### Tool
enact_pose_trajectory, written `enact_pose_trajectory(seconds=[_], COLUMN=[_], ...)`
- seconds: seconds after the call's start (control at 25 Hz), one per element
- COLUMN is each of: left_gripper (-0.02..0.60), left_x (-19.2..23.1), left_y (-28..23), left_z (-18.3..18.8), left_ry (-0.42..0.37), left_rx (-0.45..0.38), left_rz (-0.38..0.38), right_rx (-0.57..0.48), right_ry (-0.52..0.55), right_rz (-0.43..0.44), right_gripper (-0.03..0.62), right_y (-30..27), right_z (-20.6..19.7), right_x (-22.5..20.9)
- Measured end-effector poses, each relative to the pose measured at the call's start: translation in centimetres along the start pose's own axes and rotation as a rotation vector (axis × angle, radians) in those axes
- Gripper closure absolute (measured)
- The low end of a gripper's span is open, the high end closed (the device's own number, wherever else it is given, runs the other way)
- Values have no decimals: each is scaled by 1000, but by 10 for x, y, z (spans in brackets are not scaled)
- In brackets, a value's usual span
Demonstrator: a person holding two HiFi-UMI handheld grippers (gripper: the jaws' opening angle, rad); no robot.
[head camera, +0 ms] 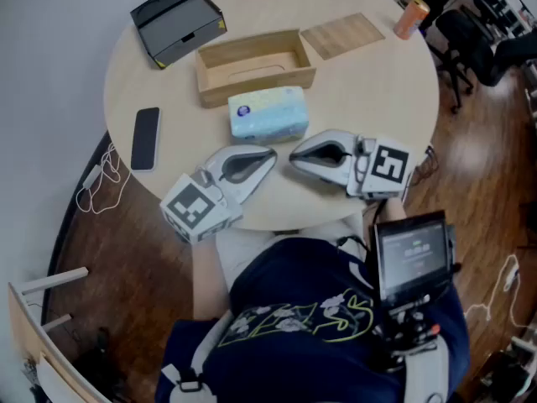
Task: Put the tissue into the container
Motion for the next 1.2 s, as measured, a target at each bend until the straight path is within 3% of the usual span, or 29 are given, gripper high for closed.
enact_pose_trajectory(seconds=[0.12, 0.16, 0.24, 0.28, 0.36, 0.44, 0.6, 0.96, 1.2], left_gripper=[573, 518, 332, 273, 200, 125, 100, 98, 100], left_x=[-3, -1, 5, 8, 16, 25, 46, 70, 65], left_y=[11, 16, 23, 25, 25, 25, 31, 14, 2], left_z=[-1, -2, -3, -4, -3, -2, -5, -2, -2], left_ry=[17, 25, 36, 36, 39, 56, 51, 35, 31], left_rx=[-13, -13, -6, 1, 5, -6, -7, -5, -3], left_rz=[48, 81, 159, 193, 252, 301, 340, 280, 233], right_rx=[18, 9, -25, -34, -31, -23, 14, 34, 143], right_ry=[-11, -18, -35, -39, -33, -20, -35, -20, -40], right_rz=[-20, -36, -81, -98, -116, -139, -147, -95, -53], right_gripper=[591, 592, 587, 519, 258, 167, 149, 149, 146], right_y=[14, 20, 35, 42, 55, 60, 54, 21, -8], right_z=[-3, -3, -3, -3, -5, -5, -6, 2, -1], right_x=[-5, -9, -17, -21, -31, -43, -60, -74, -78])
Point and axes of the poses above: the fingertips, and each gripper's own axes: y backward along the fingers, x to its left, z out of its top, the point moved 7 cm from there along y, backward along the fingers, and after that the axes turned 1 degree about -y, right-handed, at the moved point
